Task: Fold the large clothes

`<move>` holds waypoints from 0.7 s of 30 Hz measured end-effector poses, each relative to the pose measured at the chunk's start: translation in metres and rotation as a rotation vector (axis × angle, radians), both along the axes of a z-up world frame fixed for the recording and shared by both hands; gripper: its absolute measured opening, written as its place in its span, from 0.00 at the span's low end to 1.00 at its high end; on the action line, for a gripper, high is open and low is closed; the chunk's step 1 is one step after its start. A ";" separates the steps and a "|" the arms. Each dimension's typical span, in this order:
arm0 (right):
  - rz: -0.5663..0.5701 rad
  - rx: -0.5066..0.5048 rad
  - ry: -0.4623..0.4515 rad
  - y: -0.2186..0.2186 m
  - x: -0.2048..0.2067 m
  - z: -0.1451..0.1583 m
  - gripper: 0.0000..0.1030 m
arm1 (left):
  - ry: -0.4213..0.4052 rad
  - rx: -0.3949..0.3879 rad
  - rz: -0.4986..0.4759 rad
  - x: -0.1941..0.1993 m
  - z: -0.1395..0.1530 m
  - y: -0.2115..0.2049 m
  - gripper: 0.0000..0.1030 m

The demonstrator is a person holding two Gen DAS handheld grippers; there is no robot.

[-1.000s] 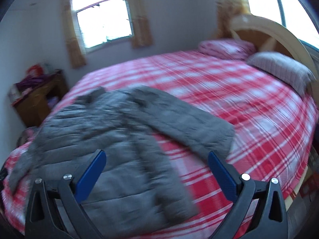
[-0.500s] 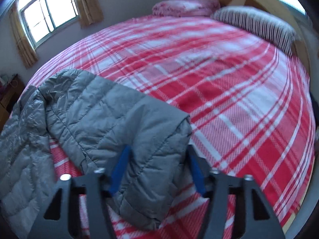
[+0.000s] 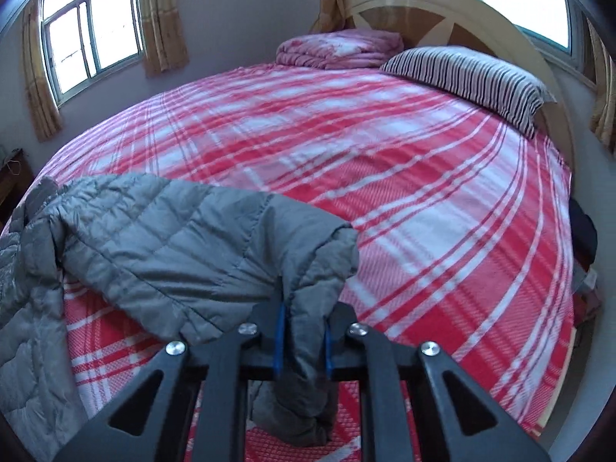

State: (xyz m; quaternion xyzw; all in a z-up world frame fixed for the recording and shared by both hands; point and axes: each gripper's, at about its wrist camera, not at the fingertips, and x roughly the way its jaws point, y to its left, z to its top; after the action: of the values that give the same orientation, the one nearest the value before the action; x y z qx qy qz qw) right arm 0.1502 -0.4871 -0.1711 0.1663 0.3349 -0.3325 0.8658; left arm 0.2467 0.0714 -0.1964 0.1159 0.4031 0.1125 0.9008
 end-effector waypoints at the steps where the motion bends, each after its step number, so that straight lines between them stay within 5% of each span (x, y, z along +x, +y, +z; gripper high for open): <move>1: 0.000 -0.016 -0.014 0.002 0.002 0.008 0.16 | -0.005 -0.015 0.005 0.000 0.009 0.003 0.99; 6: 0.076 -0.158 -0.093 0.040 0.027 0.070 0.16 | -0.083 -0.049 0.012 -0.006 0.059 0.007 0.99; 13: 0.373 -0.365 -0.212 0.179 0.103 0.145 0.16 | -0.161 -0.057 0.012 0.000 0.094 0.001 0.99; 17: 0.539 -0.419 -0.221 0.261 0.145 0.136 0.16 | -0.158 -0.059 0.023 0.013 0.093 0.004 0.99; 21: 0.674 -0.426 -0.174 0.324 0.188 0.091 0.16 | -0.138 -0.074 0.031 0.025 0.085 0.007 0.99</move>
State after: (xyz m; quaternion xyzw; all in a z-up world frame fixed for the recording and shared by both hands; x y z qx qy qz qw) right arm 0.3381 -0.1635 -0.0805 -0.1082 0.2200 -0.0769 0.9664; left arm 0.2721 0.0786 -0.1111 0.0684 0.3457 0.1194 0.9282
